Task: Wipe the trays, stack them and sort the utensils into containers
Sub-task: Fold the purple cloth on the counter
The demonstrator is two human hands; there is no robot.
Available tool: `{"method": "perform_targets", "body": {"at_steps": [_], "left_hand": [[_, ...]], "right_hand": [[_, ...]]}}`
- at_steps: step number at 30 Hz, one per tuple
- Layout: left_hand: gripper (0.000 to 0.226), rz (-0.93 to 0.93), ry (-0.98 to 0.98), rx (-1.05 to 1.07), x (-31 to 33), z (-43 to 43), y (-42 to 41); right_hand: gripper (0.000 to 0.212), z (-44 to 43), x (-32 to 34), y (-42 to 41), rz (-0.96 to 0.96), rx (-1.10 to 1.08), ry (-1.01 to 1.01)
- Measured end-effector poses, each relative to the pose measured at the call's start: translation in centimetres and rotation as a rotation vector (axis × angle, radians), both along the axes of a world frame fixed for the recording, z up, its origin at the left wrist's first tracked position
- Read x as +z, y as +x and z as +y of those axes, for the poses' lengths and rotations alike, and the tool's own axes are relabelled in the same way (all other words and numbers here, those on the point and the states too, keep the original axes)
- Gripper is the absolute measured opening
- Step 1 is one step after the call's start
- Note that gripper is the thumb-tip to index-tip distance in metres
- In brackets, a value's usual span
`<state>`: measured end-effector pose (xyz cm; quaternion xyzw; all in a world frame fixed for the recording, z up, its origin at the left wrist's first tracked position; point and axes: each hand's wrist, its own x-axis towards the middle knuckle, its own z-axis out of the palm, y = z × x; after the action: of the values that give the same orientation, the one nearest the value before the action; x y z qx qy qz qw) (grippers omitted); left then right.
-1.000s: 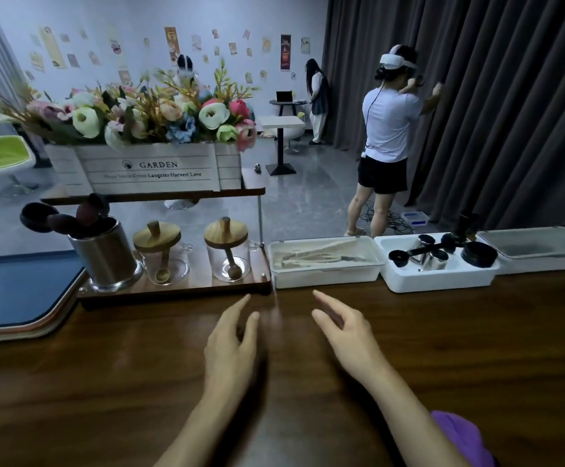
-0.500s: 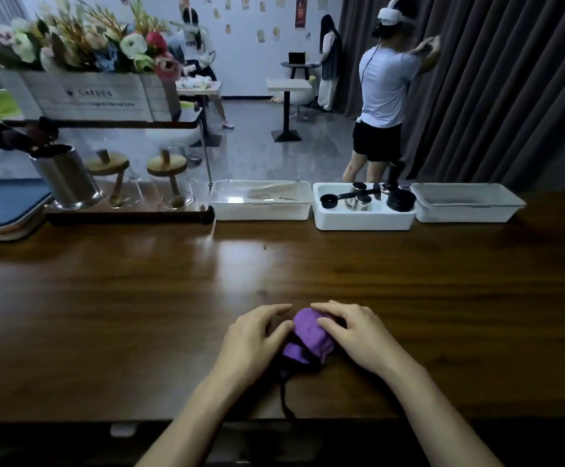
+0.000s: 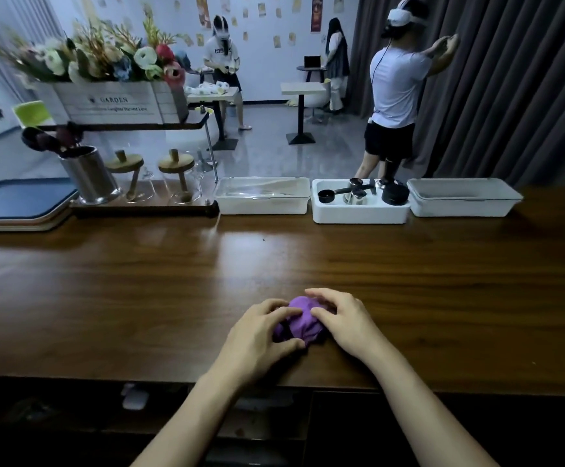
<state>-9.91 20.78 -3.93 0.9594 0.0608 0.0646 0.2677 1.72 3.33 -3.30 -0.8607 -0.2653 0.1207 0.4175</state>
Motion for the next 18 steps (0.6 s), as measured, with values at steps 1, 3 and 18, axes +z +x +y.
{"method": "perform_targets", "body": {"at_steps": [1,3,18], "left_hand": [[0.066,-0.010,0.004,0.002,0.0,0.1,0.1],[0.052,-0.032,0.003,0.013,0.3,0.5,0.4],[0.042,-0.120,-0.042,-0.017,0.9,2.3,1.6]], "right_hand": [[0.039,-0.1,-0.1,0.0,-0.001,0.009,-0.008],[0.040,-0.2,-0.3,-0.2,-0.006,0.033,-0.039],[0.004,3.4,-1.0,-1.0,-0.238,-0.160,0.132]]}}
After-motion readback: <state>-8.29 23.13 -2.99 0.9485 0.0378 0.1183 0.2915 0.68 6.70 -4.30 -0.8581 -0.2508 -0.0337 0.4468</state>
